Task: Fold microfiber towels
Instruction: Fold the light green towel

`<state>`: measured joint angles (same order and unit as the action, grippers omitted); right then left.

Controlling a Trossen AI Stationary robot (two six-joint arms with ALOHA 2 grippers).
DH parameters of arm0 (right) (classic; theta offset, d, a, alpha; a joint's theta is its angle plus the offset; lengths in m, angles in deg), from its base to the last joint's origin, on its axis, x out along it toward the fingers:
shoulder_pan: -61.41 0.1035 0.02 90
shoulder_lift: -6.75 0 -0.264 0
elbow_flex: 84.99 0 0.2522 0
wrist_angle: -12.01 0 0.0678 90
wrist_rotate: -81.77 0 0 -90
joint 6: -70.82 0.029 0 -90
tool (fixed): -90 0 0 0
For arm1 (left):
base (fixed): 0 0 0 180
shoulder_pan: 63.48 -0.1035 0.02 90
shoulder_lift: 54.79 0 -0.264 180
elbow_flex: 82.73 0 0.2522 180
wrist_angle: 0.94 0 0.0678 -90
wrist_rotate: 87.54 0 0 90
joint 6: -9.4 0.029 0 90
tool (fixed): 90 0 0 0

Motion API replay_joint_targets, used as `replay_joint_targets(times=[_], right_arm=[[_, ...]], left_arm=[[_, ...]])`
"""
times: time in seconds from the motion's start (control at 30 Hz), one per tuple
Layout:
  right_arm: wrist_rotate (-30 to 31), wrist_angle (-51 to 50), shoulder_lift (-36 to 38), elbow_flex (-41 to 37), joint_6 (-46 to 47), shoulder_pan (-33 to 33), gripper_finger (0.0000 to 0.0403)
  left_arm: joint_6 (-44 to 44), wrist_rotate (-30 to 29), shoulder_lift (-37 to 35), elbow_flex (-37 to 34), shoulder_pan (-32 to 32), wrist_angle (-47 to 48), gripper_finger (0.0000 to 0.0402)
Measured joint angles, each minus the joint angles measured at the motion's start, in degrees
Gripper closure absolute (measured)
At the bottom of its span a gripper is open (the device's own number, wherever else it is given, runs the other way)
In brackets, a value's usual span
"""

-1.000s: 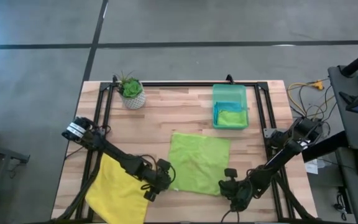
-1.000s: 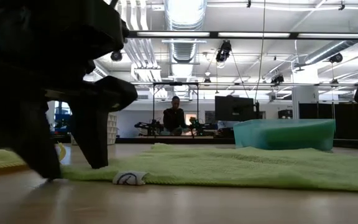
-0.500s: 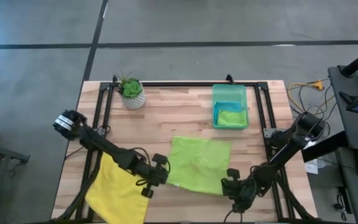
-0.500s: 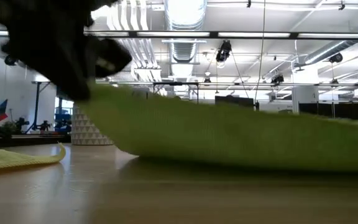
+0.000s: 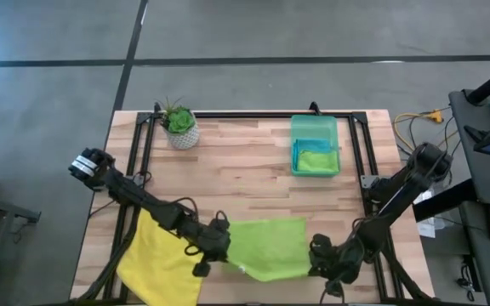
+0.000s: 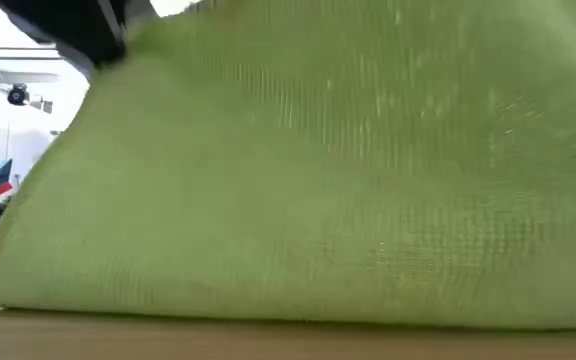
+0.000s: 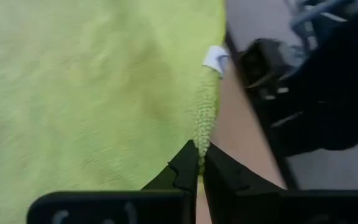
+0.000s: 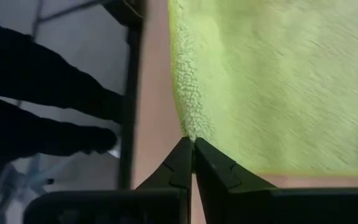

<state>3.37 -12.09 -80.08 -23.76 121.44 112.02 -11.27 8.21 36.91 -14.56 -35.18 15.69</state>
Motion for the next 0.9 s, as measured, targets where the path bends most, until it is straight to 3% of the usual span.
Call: replay_joint_targets(times=[0.2,0.6,0.9], right_arm=[[0.4,-5.9,2.7,-2.3,1.6,-1.5,0.0394],[0.3,-5.9,8.9,-8.6,0.3,-11.9,0.0394],[-3.1,-6.1,11.6,-11.5,-1.7,-17.9,0.0394]], left_arm=[[0.0,-2.2,0.0,-1.9,-0.6,3.3,0.04],[2.3,-4.1,-3.0,-6.0,-3.0,3.5,0.04],[3.5,-5.6,-3.3,-8.7,-6.9,3.2,0.04]])
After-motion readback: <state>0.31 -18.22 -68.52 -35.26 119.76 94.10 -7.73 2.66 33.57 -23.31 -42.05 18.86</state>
